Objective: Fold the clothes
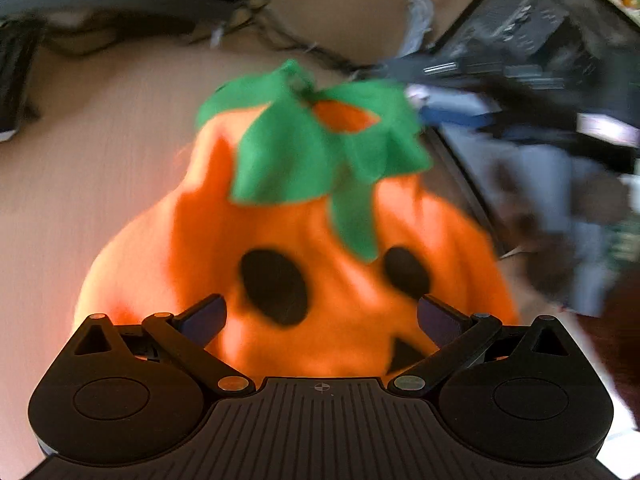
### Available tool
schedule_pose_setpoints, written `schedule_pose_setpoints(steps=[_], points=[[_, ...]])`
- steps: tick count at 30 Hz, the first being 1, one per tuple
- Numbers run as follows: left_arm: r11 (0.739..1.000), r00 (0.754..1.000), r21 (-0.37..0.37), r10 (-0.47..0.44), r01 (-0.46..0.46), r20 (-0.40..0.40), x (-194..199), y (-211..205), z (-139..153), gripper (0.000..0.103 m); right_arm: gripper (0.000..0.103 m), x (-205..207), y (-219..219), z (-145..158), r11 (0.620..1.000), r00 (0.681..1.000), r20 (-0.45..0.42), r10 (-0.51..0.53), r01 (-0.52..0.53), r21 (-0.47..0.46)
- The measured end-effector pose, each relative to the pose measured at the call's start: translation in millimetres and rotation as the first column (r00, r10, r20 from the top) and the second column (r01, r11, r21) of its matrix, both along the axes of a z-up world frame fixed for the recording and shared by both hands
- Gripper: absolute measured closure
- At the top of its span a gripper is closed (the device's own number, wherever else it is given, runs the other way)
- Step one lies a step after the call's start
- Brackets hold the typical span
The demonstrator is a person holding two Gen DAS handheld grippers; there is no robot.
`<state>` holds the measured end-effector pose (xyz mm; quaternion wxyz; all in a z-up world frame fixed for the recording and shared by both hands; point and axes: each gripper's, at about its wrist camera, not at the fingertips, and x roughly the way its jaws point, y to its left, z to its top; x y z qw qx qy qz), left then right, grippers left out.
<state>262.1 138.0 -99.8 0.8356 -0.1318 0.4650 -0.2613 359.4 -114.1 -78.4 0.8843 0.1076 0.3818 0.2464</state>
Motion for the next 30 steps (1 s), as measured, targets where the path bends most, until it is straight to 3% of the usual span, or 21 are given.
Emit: schedule_pose_setpoints(steps=[4, 6, 8, 10, 12, 15, 18, 21, 24, 26, 30], points=[[0.994, 0.997, 0.111, 0.008, -0.016, 0.072, 25, -13, 7, 0.0, 0.0, 7, -30, -35, 0.989, 0.972, -0.223, -0.069, 0.096, 0.109], [0.993, 0.995, 0.096, 0.065, -0.073, 0.08, 38, -5, 9, 0.0, 0.0, -11, -48, -47, 0.985, 0.943, -0.329, -0.046, 0.097, 0.142], [0.99, 0.989, 0.066, 0.123, -0.128, 0.082, 49, 5, 12, 0.0, 0.0, -35, -58, -49, 0.995, 0.93, -0.367, -0.022, 0.058, 0.087], [0.985, 0.982, 0.043, 0.163, -0.167, 0.097, 56, 13, 20, 0.0, 0.0, -58, -61, -36, 1.0, 0.948, -0.318, -0.007, 0.0, -0.023], [0.988, 0.979, 0.003, 0.151, -0.153, 0.136, 59, 15, 31, 0.0, 0.0, -76, -58, -15, 0.99, 0.984, -0.18, 0.015, -0.04, -0.138], [0.992, 0.985, -0.111, 0.071, -0.054, 0.155, 64, 7, 43, 0.0, 0.0, -72, -48, 8, 0.983, 0.999, 0.021, 0.048, -0.044, -0.178], [0.979, 0.994, -0.204, -0.007, 0.029, 0.108, 80, -9, 36, 0.0, 0.0, -38, -45, 12, 0.999, 0.997, 0.069, 0.043, -0.041, -0.032], [0.991, 0.998, -0.128, 0.054, -0.048, 0.041, 98, -14, 10, 0.0, 0.002, 1, -48, 5, 0.991, 0.998, 0.051, 0.025, -0.031, 0.128], [0.989, 0.993, -0.099, 0.105, -0.11, -0.053, 113, -3, -21, 0.0, 0.001, 26, -52, -4, 0.963, 0.998, 0.019, 0.058, -0.061, 0.262], [0.982, 0.989, -0.133, 0.124, -0.134, -0.078, 116, 6, -29, 0.0, 0.001, 34, -53, -11, 0.945, 0.996, 0.006, 0.091, -0.088, 0.316], [0.95, 0.974, -0.225, 0.192, -0.216, -0.123, 119, 23, -32, 0.0, 0.0, 52, -56, -49, 0.917, 0.983, -0.145, 0.117, -0.051, 0.396]])
